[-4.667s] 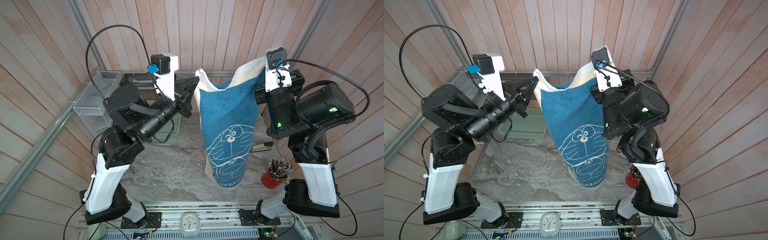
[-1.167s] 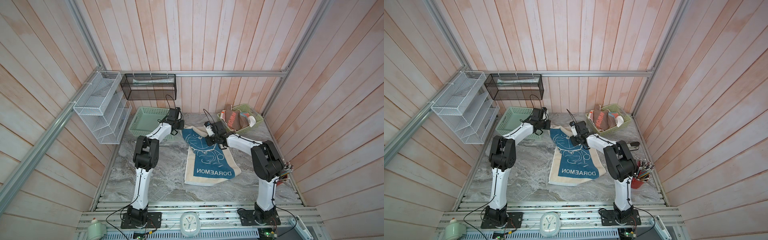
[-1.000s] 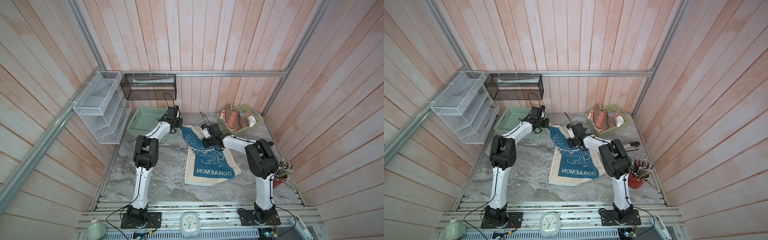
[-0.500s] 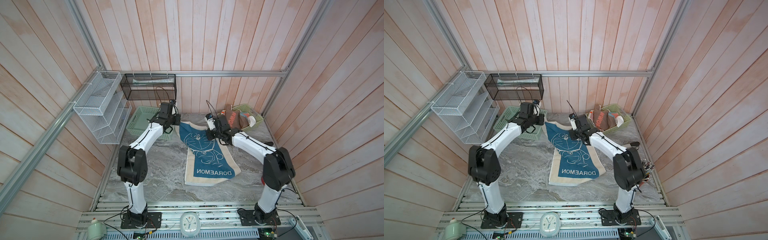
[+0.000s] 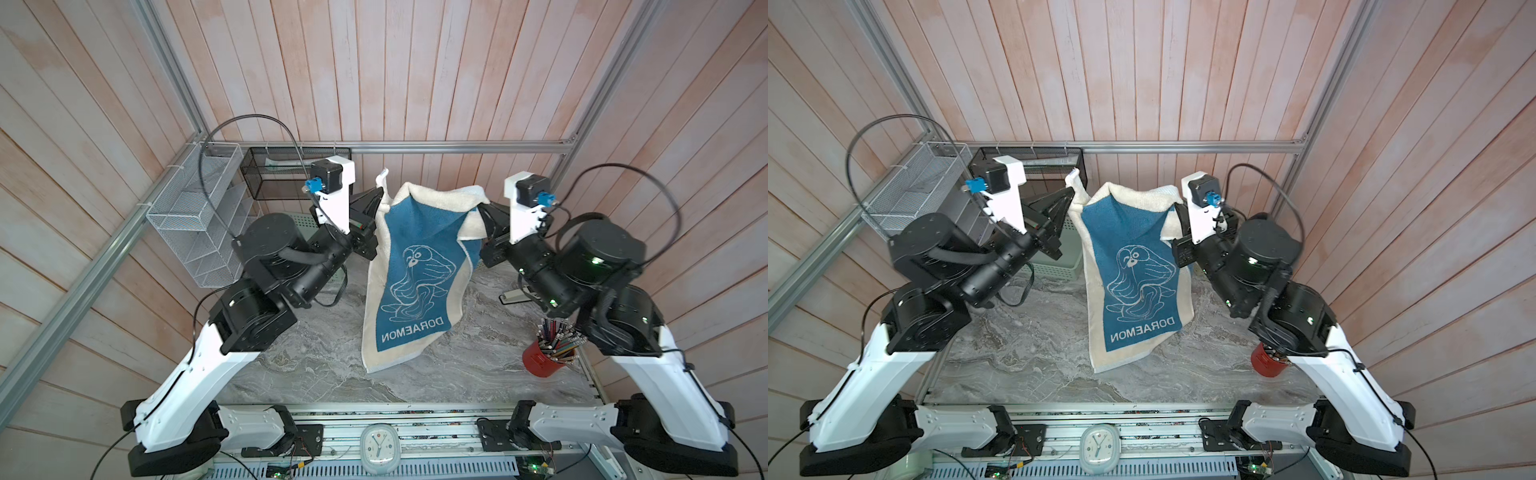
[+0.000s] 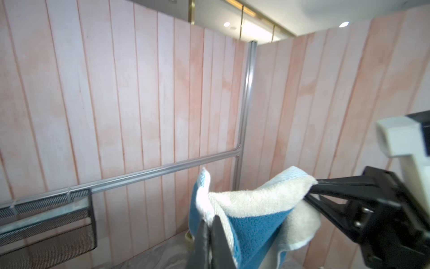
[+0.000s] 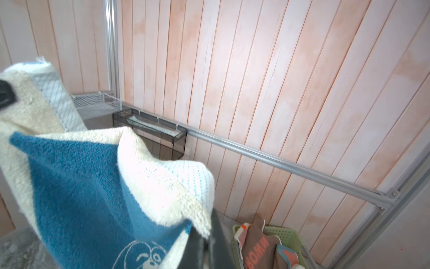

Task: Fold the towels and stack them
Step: 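Lift the towel high by its far edge with both grippers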

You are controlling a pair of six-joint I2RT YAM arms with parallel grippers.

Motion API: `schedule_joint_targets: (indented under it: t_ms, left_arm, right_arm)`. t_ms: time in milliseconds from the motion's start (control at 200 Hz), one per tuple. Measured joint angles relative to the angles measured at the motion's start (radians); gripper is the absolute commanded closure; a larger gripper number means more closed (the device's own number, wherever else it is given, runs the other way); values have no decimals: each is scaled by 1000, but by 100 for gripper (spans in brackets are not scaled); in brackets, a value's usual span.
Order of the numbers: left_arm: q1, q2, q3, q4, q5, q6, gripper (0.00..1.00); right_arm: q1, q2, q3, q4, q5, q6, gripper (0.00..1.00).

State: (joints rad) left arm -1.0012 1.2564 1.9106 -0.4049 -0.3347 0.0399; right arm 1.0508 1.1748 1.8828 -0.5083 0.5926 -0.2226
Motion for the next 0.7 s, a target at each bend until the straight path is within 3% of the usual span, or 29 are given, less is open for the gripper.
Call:
schedule_joint_targets:
  t_ms: [95,185,290,395,500,600,700]
  left_arm:
    - [-129,-8,59,-10,-108,59,100]
    - [-176,4,114,-34,-173,91,100]
    - [-185,37,191,-67,-230,123,100]
    - [-180,76,253,-80,-285,170,100]
    - [-86,134,349,-123,-272,187,100]
    - [96,201,452,-179,-199,166,100]
    - [221,272,526,-217,-74,129,100]
  right_arm:
    - [186,23,117,-7,174,-101,100]
    - [316,50,164,57,331,-246,100]
    - [362,85,168,166,460,-413,100]
    - [364,121,169,249,511,-533,100]
    - [304,137,180,300,501,-607,100]
    - [121,194,302,244,430,-584,100]
    - [-42,291,457,166,300,-534,100]
